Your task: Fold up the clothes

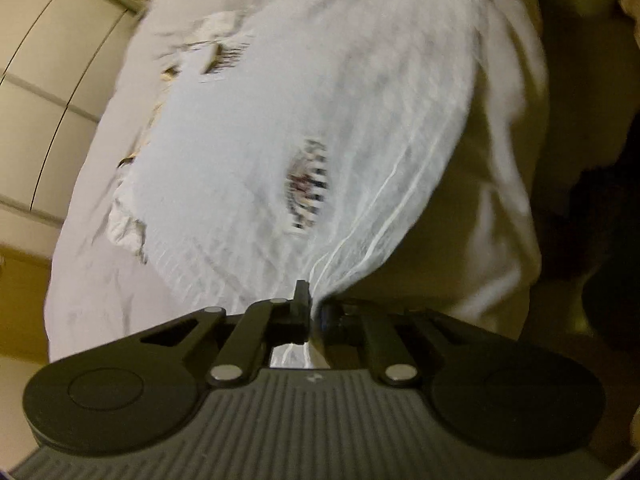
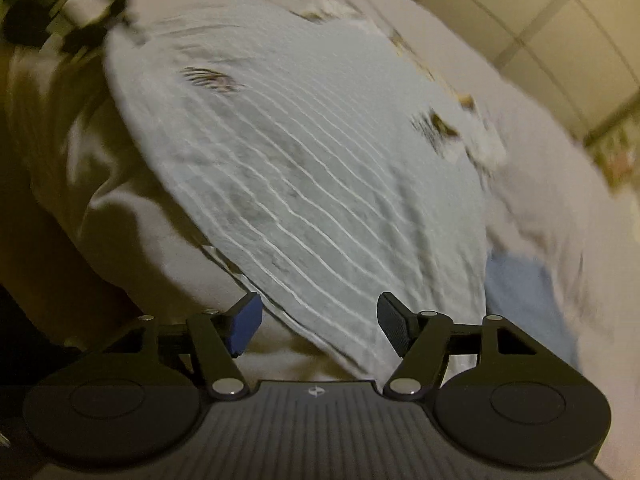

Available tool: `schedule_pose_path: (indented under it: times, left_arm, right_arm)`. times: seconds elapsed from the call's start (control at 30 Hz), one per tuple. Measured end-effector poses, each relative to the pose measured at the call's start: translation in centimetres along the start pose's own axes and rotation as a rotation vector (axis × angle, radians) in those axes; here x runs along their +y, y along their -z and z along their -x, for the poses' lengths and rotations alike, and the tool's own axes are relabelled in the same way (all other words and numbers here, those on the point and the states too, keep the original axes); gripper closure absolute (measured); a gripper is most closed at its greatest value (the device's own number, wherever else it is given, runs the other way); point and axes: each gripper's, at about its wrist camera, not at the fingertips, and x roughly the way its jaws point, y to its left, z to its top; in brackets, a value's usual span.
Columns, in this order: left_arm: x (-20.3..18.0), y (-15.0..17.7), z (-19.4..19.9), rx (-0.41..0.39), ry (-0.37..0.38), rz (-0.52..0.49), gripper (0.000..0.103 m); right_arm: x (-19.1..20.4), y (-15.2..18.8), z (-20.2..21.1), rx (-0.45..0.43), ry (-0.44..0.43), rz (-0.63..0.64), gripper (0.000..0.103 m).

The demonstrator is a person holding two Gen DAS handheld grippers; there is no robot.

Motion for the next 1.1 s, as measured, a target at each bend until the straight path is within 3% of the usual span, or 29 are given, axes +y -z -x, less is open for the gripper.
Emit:
schedule_pose_path:
  times: [0.1, 0.2, 0.3, 0.47, 0.57, 0.63, 0.7, 0.73, 0.87, 1.1]
  left_arm:
    - [2.1, -0.3, 0.0, -0.007, 0.023, 0.096, 0.099]
    - [3.5, -0.6, 0.0, -0.008, 0.034, 0.131, 0.099]
    - [4.0, -0.7, 0.1, -0.008, 0.046, 0.123, 0.099]
    - [3.8, -0.5, 0.1, 0.002, 0.058, 0.098, 0.099]
    - [3.6, -0.3, -0.2, 0.013, 0.061, 0.089, 0.099]
    - [3.5, -0.2, -0.4, 0.018, 0.058, 0.077, 0.099]
    - [3.3, -0.2, -0.6, 0.024, 0.057, 0.067, 0.099]
    - [3.3, -0.2, -0.6, 0.027, 0.058, 0.06, 0.099]
    - [3.8, -0.2, 0.2, 0.026, 0.071, 0.033, 0.101]
    - [4.7, 0.7, 5.0, -0.004, 0.118, -0.054, 0.102]
  right_arm:
    - [2.7, -1.0, -1.1, -0.083, -0.021, 0.088, 0.037]
    - [4.7, -2.2, -2.8, -0.139, 0.017, 0.128, 0.042]
    - [4.4, -1.8, -4.7, -0.098, 0.096, 0.151, 0.058]
    - [-0.3, 2.9, -5.6, -0.003, 0.248, 0.177, 0.066]
    - [-3.0, 6.1, -5.9, 0.049, 0.294, 0.212, 0.07]
    - [-4.2, 7.3, -6.2, 0.071, 0.3, 0.244, 0.081]
    - [-5.2, 8.0, -5.9, 0.081, 0.291, 0.271, 0.1]
    - [-5.6, 7.8, -5.4, 0.078, 0.277, 0.281, 0.103]
    - [-6.9, 7.3, -3.4, 0.066, 0.219, 0.321, 0.103]
    - [-8.4, 6.1, 1.1, 0.044, 0.128, 0.392, 0.103]
